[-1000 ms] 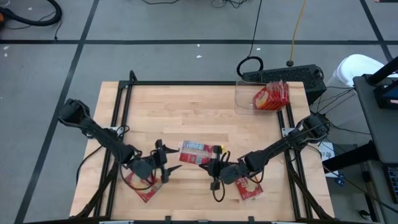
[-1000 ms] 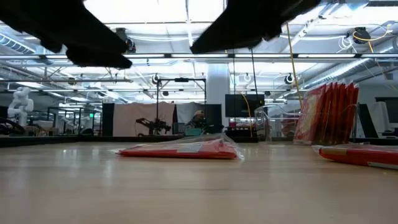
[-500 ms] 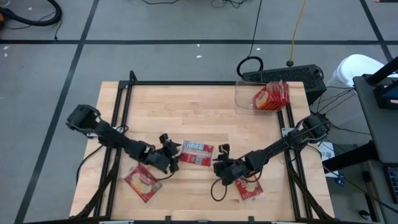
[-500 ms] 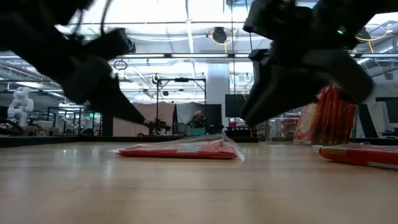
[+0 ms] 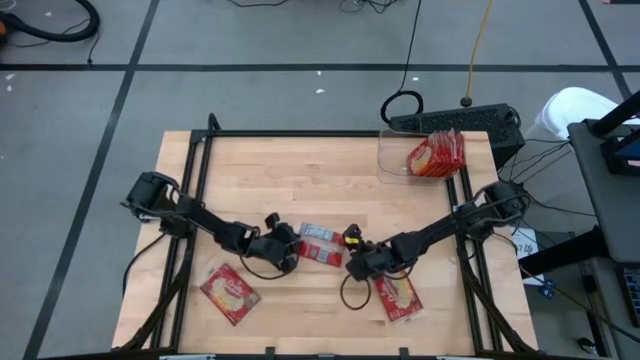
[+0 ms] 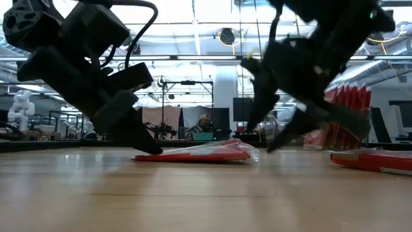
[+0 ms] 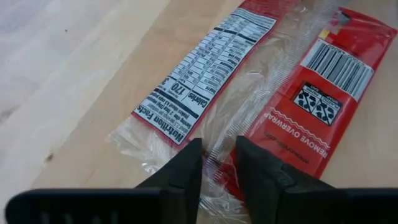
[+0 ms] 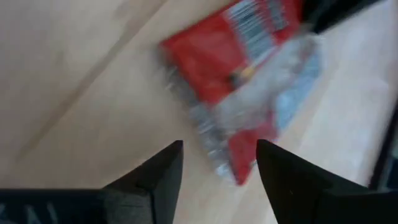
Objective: Sort popcorn bags into baskets
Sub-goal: Put the red popcorn bag into the transparent bin
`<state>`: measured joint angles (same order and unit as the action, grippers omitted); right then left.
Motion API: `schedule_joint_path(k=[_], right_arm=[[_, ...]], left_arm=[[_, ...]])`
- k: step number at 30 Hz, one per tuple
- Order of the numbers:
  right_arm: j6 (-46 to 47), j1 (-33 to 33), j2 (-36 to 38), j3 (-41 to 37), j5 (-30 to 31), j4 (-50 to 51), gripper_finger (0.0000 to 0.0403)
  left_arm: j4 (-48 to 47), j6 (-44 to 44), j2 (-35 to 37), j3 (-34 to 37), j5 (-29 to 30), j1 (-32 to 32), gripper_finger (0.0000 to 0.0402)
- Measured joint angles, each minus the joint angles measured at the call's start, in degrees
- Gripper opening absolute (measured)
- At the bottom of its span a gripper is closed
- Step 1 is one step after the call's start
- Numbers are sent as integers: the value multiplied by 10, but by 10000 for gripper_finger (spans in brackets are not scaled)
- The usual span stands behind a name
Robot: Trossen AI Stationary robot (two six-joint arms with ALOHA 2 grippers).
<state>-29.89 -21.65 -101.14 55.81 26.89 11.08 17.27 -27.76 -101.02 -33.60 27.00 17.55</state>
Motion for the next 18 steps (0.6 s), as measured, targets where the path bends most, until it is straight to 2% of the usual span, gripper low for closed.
schedule_joint_path(k=[5,12,15,18], right_arm=[[-64,8,1,-48,-14,-58,199],[-183,14,1,-120,-17,-251,199],[-198,27,1,-137,-32,-291,194],[-198,45,1,-142,-63,-300,170]], left_arm=[[11,17,-1,1,0,-5,101],[13,22,-1,1,-18,-14,101],[16,22,-1,1,-23,-16,103],[27,29,-1,2,-26,-16,102]])
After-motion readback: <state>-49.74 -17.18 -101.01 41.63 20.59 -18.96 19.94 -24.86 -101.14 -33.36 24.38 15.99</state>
